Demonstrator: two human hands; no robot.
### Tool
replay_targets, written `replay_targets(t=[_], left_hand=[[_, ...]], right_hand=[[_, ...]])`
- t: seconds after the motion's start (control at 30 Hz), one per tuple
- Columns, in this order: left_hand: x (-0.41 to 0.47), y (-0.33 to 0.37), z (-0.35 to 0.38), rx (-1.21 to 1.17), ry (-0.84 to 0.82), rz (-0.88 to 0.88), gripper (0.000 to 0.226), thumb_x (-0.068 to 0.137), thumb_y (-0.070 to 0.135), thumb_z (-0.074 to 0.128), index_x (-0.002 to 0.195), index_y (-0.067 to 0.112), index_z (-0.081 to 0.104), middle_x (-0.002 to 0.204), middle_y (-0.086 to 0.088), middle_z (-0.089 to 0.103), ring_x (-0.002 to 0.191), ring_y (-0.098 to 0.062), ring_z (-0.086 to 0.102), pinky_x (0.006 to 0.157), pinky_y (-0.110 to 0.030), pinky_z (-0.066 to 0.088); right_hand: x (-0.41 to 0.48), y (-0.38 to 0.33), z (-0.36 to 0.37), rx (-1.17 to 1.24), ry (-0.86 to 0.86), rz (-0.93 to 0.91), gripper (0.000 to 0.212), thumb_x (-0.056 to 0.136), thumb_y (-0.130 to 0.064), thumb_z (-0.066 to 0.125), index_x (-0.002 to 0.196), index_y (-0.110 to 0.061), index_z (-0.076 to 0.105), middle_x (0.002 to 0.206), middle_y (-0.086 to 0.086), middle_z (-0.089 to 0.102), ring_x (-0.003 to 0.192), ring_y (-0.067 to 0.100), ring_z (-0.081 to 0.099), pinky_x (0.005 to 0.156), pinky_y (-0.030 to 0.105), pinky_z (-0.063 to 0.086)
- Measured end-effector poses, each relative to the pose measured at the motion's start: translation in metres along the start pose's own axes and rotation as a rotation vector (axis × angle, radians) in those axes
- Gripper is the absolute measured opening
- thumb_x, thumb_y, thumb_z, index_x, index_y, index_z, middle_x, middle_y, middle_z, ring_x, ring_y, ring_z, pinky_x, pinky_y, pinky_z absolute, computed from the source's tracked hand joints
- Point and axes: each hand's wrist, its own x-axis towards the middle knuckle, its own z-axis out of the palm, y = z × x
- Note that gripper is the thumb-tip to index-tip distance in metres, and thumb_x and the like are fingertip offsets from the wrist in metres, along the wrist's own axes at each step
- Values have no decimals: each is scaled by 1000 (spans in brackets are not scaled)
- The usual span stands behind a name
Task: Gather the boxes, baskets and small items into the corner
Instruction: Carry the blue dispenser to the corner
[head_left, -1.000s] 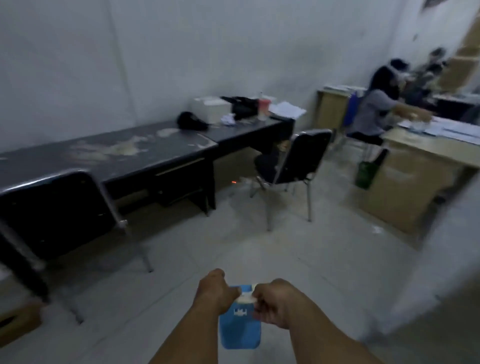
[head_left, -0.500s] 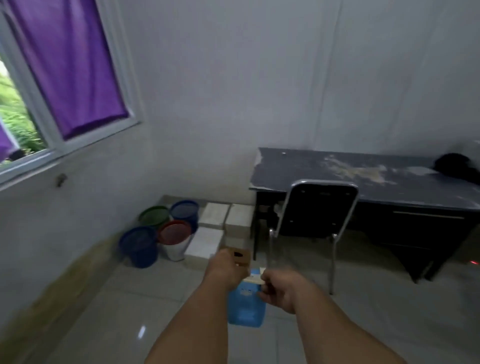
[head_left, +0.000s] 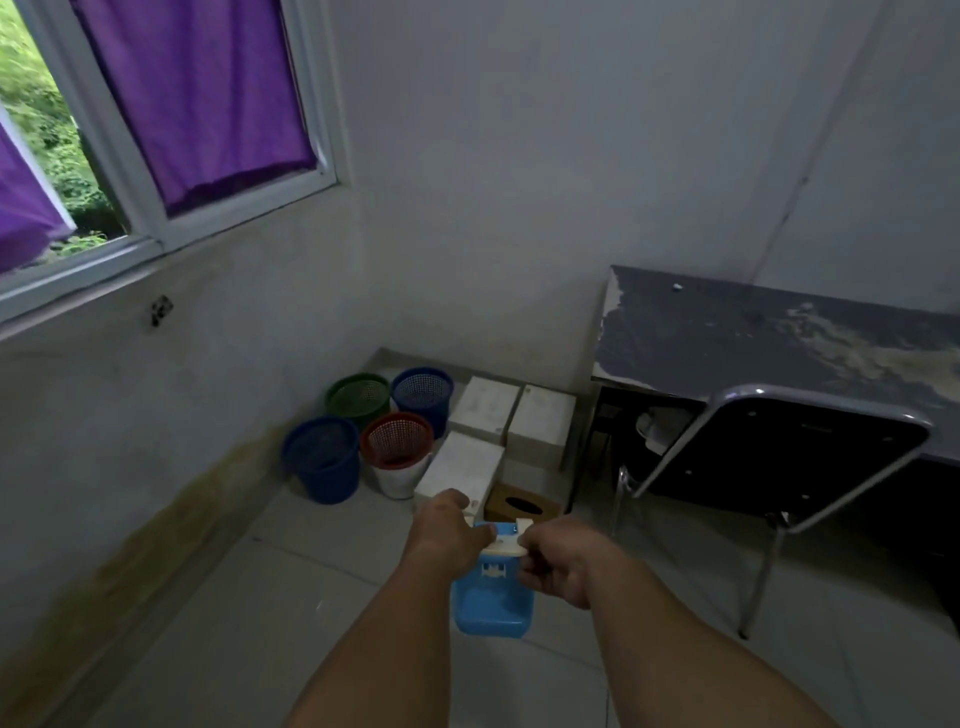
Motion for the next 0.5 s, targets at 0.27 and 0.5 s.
replay_targets(t=[0.27, 0.5], left_hand=[[120, 5, 25, -108, -40, -155, 48, 83, 28, 76, 127, 18, 57, 125, -7, 59, 101, -18, 57, 86, -26, 49], [247, -32, 48, -110, -170, -274, 46, 85, 27, 74, 127, 21, 56, 126, -6, 58, 98, -15, 58, 81, -24, 51]], right_hand=[[113, -67, -5, -85, -16, 116, 8, 98, -3, 49, 101, -4, 57, 71, 10, 55, 58, 12, 52, 52, 26, 57], [226, -87, 18, -14, 20, 256, 13, 95, 3, 50, 101, -1, 61, 70, 13, 58, 57, 16, 54, 51, 29, 56]])
